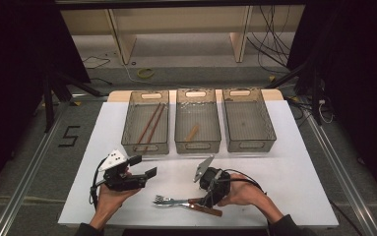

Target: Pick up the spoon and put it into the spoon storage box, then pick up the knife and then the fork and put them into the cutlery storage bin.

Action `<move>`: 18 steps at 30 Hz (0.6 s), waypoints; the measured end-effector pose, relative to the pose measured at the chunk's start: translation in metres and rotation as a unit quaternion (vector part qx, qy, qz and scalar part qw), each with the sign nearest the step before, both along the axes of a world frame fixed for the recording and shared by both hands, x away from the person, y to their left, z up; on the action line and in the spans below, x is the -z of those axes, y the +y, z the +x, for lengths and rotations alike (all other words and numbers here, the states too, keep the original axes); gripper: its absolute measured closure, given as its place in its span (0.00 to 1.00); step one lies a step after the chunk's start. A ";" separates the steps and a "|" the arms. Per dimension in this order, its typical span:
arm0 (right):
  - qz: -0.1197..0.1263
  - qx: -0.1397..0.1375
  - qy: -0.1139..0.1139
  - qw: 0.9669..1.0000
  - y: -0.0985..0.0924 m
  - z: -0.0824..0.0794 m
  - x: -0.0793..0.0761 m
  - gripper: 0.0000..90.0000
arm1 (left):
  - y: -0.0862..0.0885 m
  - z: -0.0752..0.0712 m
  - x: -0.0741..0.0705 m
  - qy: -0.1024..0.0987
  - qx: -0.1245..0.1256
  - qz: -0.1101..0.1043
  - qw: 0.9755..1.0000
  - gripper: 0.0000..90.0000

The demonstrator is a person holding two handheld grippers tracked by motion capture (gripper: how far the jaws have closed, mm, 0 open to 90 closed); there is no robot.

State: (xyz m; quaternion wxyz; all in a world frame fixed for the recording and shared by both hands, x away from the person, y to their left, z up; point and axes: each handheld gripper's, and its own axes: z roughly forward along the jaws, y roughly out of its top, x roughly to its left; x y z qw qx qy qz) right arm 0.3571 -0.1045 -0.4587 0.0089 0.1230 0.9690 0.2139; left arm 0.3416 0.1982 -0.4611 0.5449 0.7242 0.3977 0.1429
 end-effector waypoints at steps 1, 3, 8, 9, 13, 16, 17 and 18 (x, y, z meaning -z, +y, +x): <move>-0.002 -0.002 0.000 1.000 0.001 0.000 0.001 0.44 | 0.000 0.000 0.000 0.000 0.000 0.000 1.000 0.22; -0.008 -0.008 -0.001 1.000 0.001 0.000 0.002 0.46 | 0.000 0.000 0.000 0.000 0.000 0.000 1.000 0.22; -0.014 -0.016 -0.001 1.000 0.003 -0.001 0.003 0.52 | 0.000 0.000 0.001 0.001 0.001 0.002 1.000 0.22; -0.016 -0.019 -0.002 1.000 0.003 -0.001 0.003 0.53 | 0.000 0.000 0.001 0.001 0.001 0.002 1.000 0.22; -0.026 -0.027 -0.002 0.999 0.005 -0.002 0.005 0.59 | 0.000 0.000 0.001 0.002 0.001 0.003 1.000 0.22; -0.030 -0.036 -0.003 0.999 0.007 -0.004 0.006 0.64 | 0.000 0.000 0.001 0.002 0.000 0.004 1.000 0.22; -0.033 -0.037 -0.003 0.999 0.008 -0.004 0.007 0.65 | 0.000 0.000 0.001 0.002 0.000 0.005 1.000 0.22; -0.037 -0.040 -0.001 0.999 0.009 -0.004 0.007 0.67 | -0.001 0.000 0.001 0.003 -0.001 0.004 1.000 0.22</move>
